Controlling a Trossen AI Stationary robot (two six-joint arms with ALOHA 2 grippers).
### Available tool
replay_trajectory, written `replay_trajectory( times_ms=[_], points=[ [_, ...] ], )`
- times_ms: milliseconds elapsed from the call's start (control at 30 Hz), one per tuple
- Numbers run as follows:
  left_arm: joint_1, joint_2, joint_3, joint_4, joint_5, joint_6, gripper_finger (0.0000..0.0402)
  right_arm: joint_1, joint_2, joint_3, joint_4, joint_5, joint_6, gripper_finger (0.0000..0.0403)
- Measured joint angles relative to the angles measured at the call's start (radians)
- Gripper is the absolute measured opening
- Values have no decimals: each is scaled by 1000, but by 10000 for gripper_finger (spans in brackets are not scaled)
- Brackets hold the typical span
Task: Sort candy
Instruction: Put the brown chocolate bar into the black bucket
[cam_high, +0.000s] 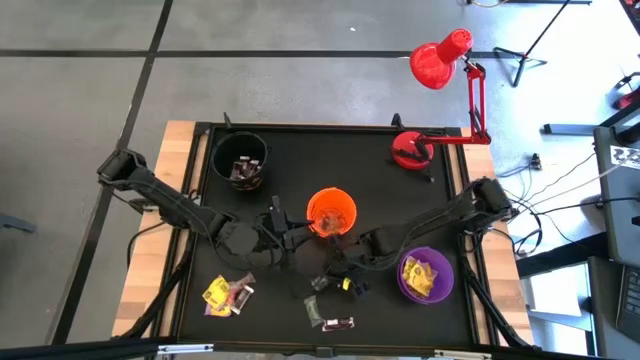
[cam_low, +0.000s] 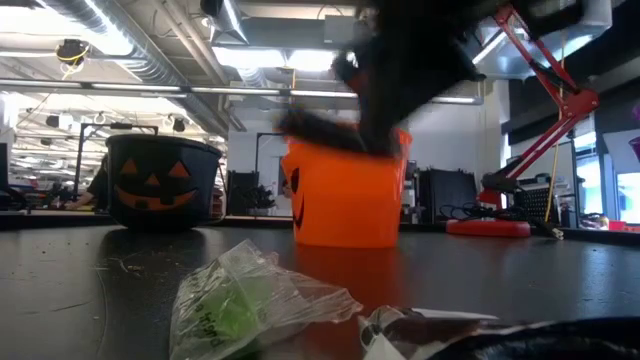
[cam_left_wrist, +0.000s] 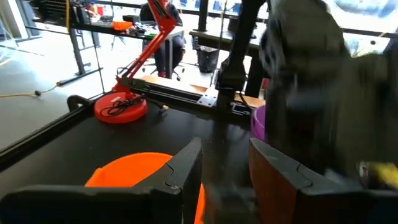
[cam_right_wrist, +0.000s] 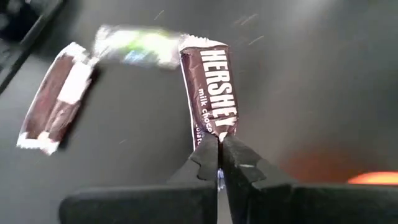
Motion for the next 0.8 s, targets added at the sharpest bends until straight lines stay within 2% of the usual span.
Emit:
replay_trajectory(
  times_ms=[100, 267, 367, 667, 800],
  points=[
    [-19, 0, 0, 0, 2, -13, 120, 0, -70, 3, -32, 133, -3, 4],
    [-49, 9, 0, 19, 2, -87, 120, 0, -159, 3, -79, 423, -5, 9],
    [-65, 16, 0, 25, 20, -124, 120, 0, -198, 3, -104, 545, -5, 7],
    [-72, 89, 0, 42, 13, -105, 120, 0, -252, 3, -72, 638, -9, 8],
    [-66, 111, 0, 44, -84, -43, 120, 0, -252, 2, -67, 638, -26, 8]
  ],
)
